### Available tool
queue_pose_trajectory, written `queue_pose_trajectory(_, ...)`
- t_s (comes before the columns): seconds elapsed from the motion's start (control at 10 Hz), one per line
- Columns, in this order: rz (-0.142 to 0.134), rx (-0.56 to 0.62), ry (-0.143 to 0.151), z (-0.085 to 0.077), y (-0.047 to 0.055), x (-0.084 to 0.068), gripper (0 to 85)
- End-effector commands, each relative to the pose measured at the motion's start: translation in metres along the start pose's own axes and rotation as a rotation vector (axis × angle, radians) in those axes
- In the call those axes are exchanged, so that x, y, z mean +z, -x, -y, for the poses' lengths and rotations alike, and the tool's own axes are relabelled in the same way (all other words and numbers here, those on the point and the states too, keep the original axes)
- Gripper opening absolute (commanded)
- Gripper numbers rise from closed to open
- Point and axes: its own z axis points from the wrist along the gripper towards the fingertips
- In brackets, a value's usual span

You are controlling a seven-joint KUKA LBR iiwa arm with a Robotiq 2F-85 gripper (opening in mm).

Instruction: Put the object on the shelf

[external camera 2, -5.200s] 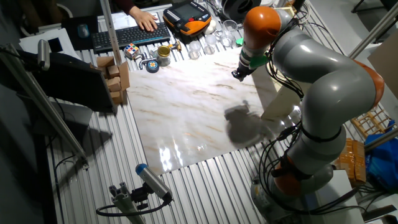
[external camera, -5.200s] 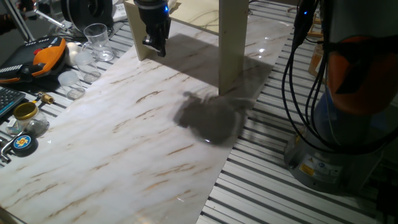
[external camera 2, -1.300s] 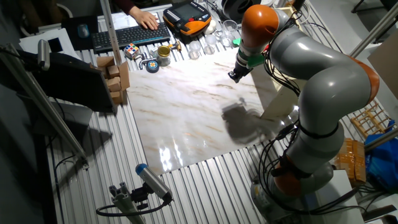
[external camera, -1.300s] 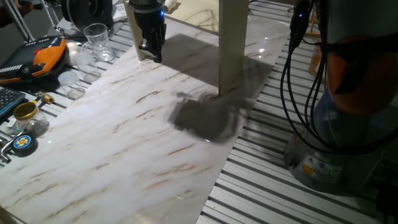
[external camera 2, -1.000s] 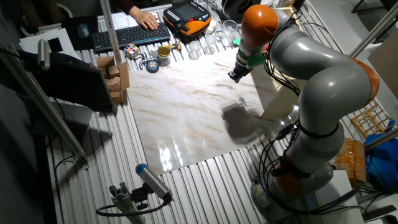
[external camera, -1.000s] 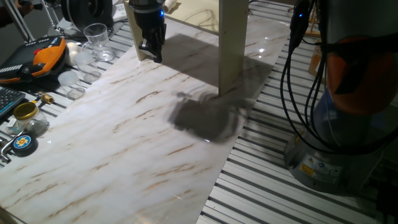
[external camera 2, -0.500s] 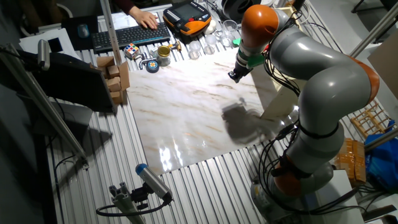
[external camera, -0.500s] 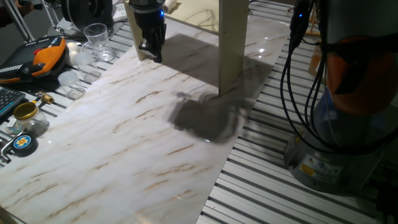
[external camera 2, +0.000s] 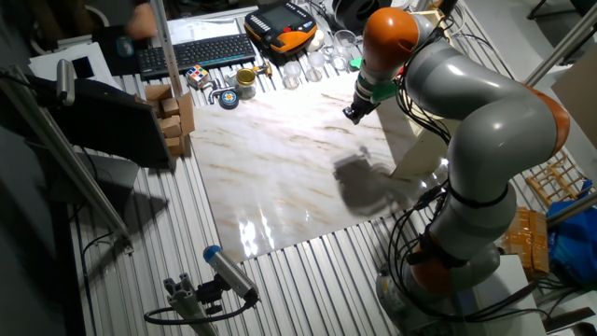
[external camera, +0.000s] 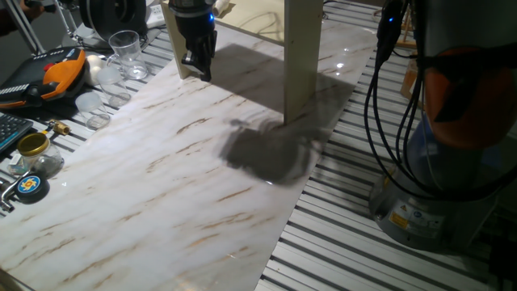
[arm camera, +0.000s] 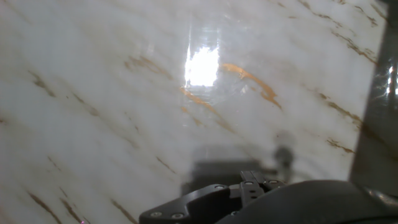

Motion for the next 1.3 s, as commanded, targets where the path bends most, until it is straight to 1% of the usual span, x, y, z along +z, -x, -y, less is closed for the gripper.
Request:
queue_pose_trajectory(0.0, -0.002, 0.0, 0.0, 0.0003, -0.0001, 0.0003, 0.0)
queue_pose_trajectory(0.2, 0.0, -0.002, 0.006, 0.001, -0.0011, 0.0024, 0.0)
queue_pose_trajectory(0.6, 0.005, 0.006, 0.007, -0.0027, -0.0022, 0.0055, 0.0)
queue_pose_trajectory(0.8, 0.009, 0.004, 0.0, -0.0015, -0.0024, 0.006, 0.0)
queue_pose_trajectory(1.2, 0.013, 0.004, -0.004, -0.0023, -0.0023, 0.0067, 0.0)
